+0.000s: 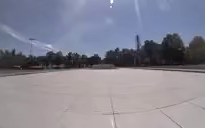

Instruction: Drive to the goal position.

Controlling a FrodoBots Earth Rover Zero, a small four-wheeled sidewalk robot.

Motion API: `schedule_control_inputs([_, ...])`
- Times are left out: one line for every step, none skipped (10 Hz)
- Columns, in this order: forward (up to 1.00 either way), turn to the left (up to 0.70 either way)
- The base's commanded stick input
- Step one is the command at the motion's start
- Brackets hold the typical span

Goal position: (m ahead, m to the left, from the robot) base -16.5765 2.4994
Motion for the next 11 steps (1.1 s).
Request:
schedule_control_inputs([0.7,0.0])
schedule_control_inputs([0.7,0.0])
schedule_control_inputs([0.7,0.0])
schedule_control_inputs([0.7,0.0])
schedule_control_inputs([0.7,0.0])
schedule_control_inputs([0.7,0.0])
schedule_control_inputs([0.7,0.0])
schedule_control_inputs([0.7,0.0])
schedule_control_inputs([0.7,0.0])
schedule_control_inputs([0.7,0.0])
schedule_control_inputs([0.7,0.0])
